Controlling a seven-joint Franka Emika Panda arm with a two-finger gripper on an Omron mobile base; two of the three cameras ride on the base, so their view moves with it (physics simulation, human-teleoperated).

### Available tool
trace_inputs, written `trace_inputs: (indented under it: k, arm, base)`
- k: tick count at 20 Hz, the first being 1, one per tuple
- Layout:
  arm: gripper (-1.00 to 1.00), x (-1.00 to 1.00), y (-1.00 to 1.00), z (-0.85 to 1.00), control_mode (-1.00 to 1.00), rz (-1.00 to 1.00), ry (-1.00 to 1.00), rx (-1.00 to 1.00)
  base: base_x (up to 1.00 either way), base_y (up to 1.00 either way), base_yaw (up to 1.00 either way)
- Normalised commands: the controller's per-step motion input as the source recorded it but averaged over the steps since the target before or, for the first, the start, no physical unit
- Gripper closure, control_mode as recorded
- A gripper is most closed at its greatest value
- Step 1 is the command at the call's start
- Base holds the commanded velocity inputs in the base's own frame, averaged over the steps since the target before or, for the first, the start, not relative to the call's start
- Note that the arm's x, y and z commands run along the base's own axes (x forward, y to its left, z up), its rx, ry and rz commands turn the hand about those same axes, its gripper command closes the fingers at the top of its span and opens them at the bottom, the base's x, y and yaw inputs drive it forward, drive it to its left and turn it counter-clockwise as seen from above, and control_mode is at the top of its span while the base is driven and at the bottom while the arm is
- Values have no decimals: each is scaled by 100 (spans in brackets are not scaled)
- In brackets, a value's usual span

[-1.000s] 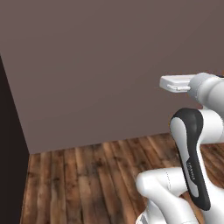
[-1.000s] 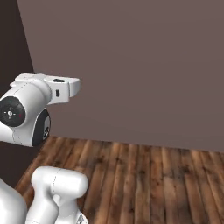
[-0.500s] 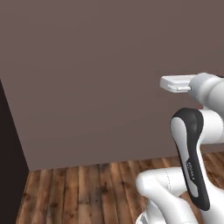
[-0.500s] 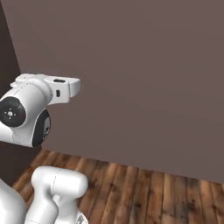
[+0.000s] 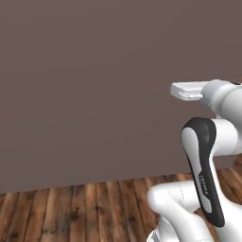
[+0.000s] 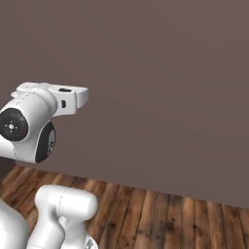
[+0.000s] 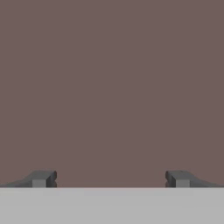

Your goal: Open the cabinet directly in front. Then move the liquor and the cup to the dining counter with the jar on it.

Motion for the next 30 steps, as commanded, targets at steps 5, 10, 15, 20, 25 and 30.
trace_inputs:
  k: [5, 10, 15, 20, 25, 30]
  arm:
    - [-100, 0, 0, 0, 100, 0, 0, 0]
    - [-100, 0, 0, 0, 100, 0, 0, 0]
    - [-100, 0, 0, 0, 100, 0, 0, 0]
    - [-100, 0, 0, 0, 100, 0, 0, 0]
    - [-100, 0, 0, 0, 100, 0, 0, 0]
    - [-100, 0, 0, 0, 100, 0, 0, 0]
  base:
    - [44, -100, -28]
    - [83, -100, -30]
    - [100, -100, -22]
    - [100, -83, -9]
    - [100, -6, 0]
    - [66, -75, 18]
